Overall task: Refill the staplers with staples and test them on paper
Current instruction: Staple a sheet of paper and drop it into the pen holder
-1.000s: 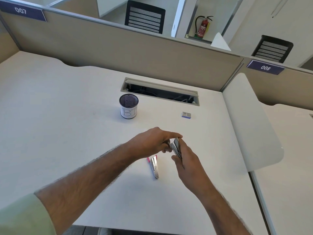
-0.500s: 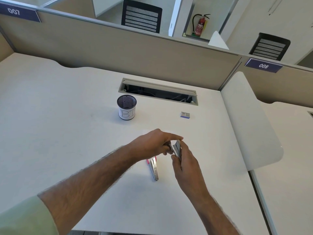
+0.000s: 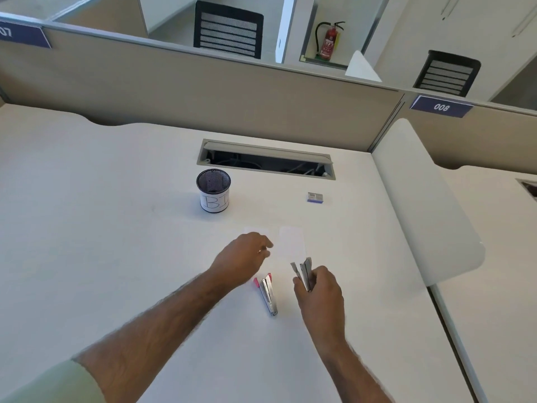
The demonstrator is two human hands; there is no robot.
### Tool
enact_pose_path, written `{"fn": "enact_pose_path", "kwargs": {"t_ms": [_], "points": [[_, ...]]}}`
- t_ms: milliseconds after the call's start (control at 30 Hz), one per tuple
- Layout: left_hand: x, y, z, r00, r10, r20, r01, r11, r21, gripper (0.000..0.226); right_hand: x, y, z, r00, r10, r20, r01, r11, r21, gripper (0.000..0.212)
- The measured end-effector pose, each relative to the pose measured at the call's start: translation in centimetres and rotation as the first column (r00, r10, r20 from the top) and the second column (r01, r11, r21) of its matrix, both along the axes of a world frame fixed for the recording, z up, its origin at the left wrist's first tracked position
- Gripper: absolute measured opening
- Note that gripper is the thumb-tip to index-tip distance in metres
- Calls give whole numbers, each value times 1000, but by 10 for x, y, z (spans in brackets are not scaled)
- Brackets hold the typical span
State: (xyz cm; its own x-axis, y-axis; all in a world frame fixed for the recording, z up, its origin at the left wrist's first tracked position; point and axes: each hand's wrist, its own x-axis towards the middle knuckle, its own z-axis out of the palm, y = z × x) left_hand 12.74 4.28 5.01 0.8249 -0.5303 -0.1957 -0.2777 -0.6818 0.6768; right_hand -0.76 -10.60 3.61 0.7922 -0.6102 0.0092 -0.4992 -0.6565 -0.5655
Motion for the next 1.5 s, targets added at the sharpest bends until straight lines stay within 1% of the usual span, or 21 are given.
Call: {"fn": "enact_pose_path", "kwargs": {"t_ms": [67,167,333,400,467,533,600,733,867,967,1033,1067,1100,1167,1200,1233,1300,1367,1433,1500], "points": [[8,11,-13,998,48,36,-50,998,41,26,2,0,-11,998,-38,-43,38,999,6,27],[17,22,-31,989,102,107,-109,992,61,30,7,0,-23,989,-92,-114,94,996,7,26],[19,18,-56,968,72,241,-104,987,124,57,16,5,-42,981,-123,-150,129,991,30,26],[20,19,-68,954,68,291,-126,975,185,63,17,5,-49,981,-128,-149,137,989,54,26],[18,24,-82,943,114,312,-189,956,223,65,17,1,-54,980,-131,-152,141,988,58,27],[13,33,-95,930,168,328,-254,937,241,67,17,-3,-59,979,-122,-162,130,991,39,29],[9,41,-107,920,188,343,-289,918,273,68,18,-3,-62,981,-103,-162,108,994,27,30],[7,44,-125,934,188,303,-290,896,336,79,21,-9,-69,979,-94,-179,101,994,32,29],[6,39,-128,931,180,319,-296,882,366,80,22,-12,-70,981,-89,-175,99,994,48,29],[5,38,-128,930,178,321,-296,882,366,78,20,-15,-70,980,-62,-191,74,996,56,37],[4,39,-128,928,181,324,-298,885,358,77,19,-16,-69,984,-74,-159,86,994,68,43],[4,39,-128,928,182,325,-298,885,358,76,20,-18,-67,990,-79,-115,85,995,53,42],[4,38,-127,929,178,326,-297,883,364,76,22,-23,-65,996,-67,-55,68,997,22,39],[6,37,-127,928,177,328,-299,880,370,76,37,-38,-63,998,30,53,-27,998,-54,28],[6,37,-128,929,177,326,-298,880,370,76,49,-46,-61,993,95,76,-89,993,-79,26],[6,38,-128,930,178,323,-298,879,374,76,63,-55,-59,983,166,73,-159,983,-89,30],[6,40,-129,929,172,328,-296,877,378,76,89,-70,-56,950,313,10,-311,946,-89,42],[5,40,-129,929,176,327,-295,883,365,76,109,-82,-57,895,433,-103,-442,892,-92,56],[5,39,-129,928,177,327,-294,888,354,76,120,-91,-59,846,487,-219,-514,854,-87,67],[6,39,-129,930,170,326,-291,883,368,76,125,-96,-63,801,507,-319,-561,821,-106,71]]}}
